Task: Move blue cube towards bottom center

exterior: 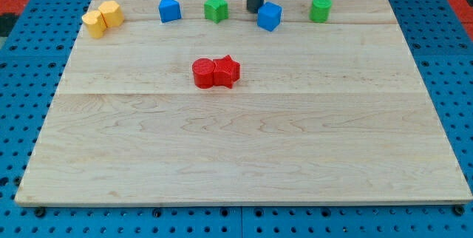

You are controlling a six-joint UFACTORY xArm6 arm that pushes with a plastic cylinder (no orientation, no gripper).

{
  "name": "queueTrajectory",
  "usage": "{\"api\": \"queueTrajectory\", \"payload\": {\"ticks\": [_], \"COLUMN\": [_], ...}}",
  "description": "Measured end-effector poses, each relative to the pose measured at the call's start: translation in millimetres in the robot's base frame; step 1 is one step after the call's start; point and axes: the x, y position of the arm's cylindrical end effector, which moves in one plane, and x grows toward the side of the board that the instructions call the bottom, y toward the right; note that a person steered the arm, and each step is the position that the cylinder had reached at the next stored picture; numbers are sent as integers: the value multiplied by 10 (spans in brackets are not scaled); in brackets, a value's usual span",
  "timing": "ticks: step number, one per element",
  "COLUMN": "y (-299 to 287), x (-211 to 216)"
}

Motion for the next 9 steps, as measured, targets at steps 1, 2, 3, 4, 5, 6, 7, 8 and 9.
{"api": "queueTrajectory", "payload": {"ticks": [1, 2, 3, 4, 5, 6, 7, 8, 9], "y": [76, -128, -19, 453, 825, 1173, 1079, 1485, 1571], "x": [310, 88, -179, -200, 337, 911, 550, 746, 1419]}}
